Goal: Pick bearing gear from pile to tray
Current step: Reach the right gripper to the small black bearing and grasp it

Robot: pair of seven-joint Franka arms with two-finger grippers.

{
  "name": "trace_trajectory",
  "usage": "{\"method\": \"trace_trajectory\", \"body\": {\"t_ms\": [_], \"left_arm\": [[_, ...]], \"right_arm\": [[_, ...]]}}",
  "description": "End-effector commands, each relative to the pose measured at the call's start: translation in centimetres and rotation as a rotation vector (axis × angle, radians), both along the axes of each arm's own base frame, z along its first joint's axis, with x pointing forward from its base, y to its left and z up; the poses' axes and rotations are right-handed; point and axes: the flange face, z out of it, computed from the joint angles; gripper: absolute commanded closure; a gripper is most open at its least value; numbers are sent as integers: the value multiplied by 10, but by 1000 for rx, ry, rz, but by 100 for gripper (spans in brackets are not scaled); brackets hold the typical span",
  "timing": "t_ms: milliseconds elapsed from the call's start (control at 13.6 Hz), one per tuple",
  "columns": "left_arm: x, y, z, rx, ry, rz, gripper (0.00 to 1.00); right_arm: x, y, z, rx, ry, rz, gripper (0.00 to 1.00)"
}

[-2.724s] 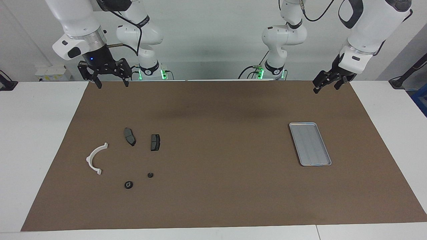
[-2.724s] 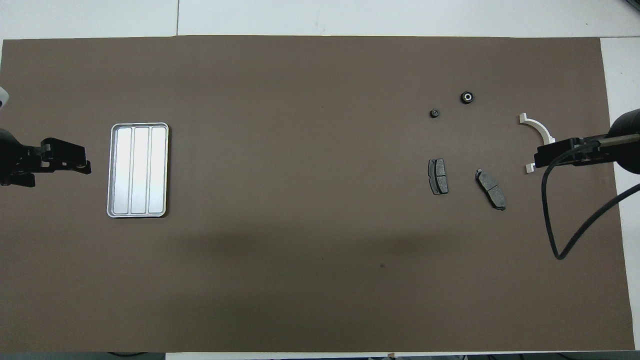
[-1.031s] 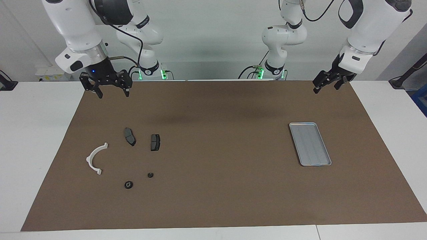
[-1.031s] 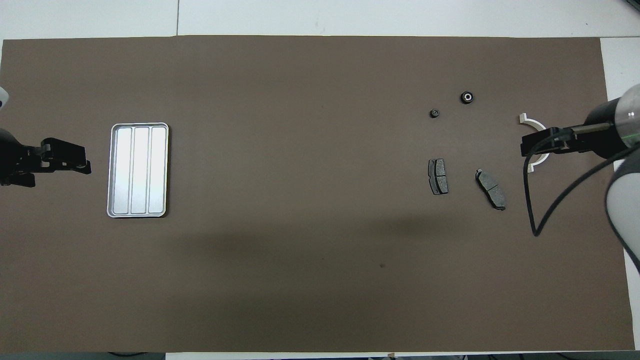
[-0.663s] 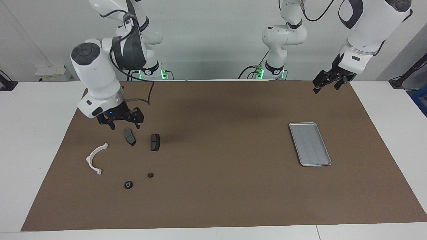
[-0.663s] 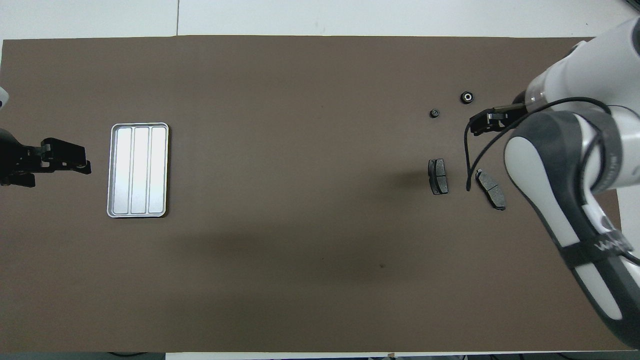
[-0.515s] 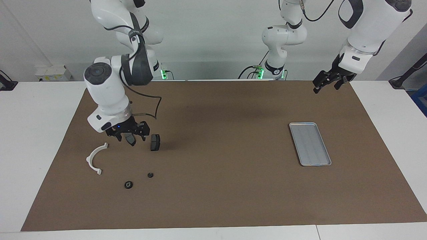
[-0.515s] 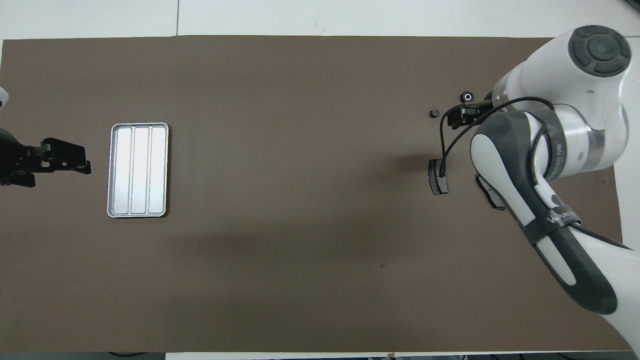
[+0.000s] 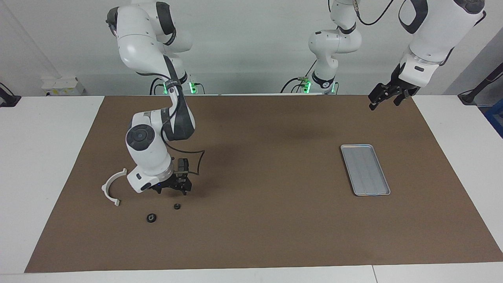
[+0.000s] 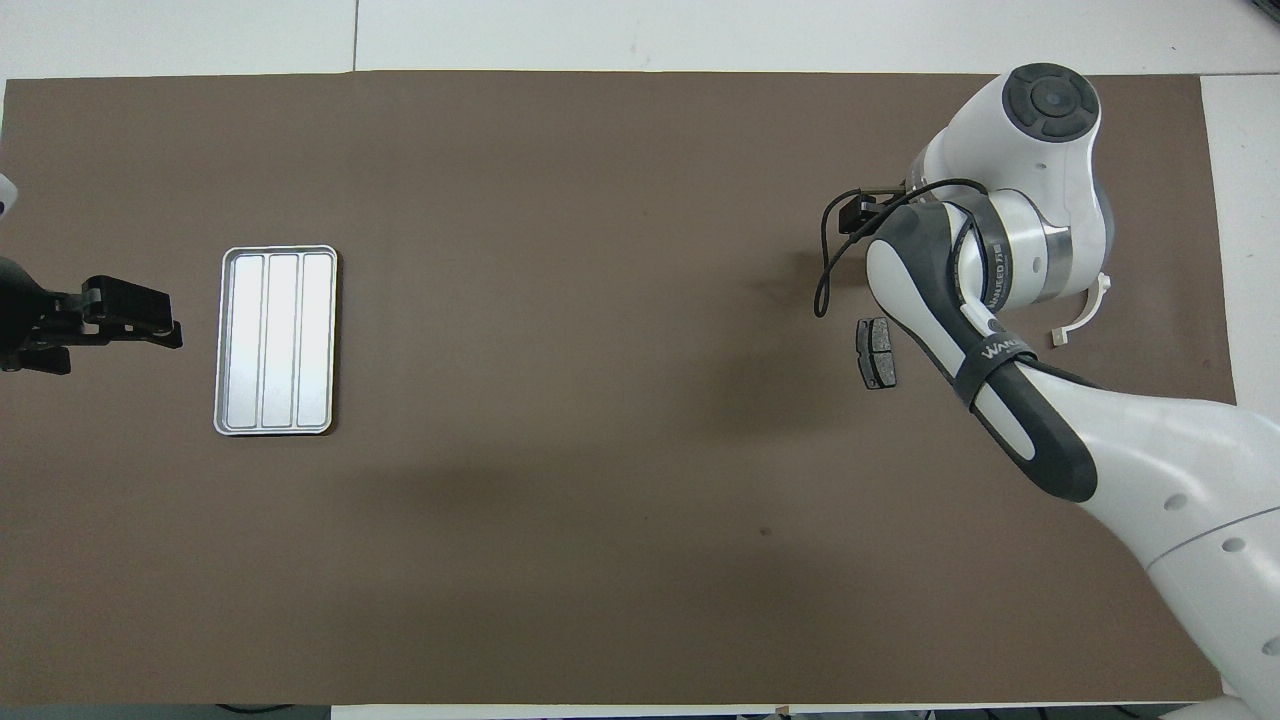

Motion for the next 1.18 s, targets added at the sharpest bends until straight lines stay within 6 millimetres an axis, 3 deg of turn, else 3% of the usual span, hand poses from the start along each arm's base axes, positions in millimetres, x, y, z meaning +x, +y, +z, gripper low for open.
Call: {"method": "trace_trajectory", "body": {"t_ms": [0,368,1104], "left_arm": [[-6,1,4,-4,7,-2,0],[-6,1,4,-4,7,-2,0],[-6,1,4,-4,7,-2,0]], "right_arm": [[12,2,-20,-25,14,-22,0],[16,4,-38,-32,10,-20,0],[23,6,-38,-41,-29,-46,11]]}}
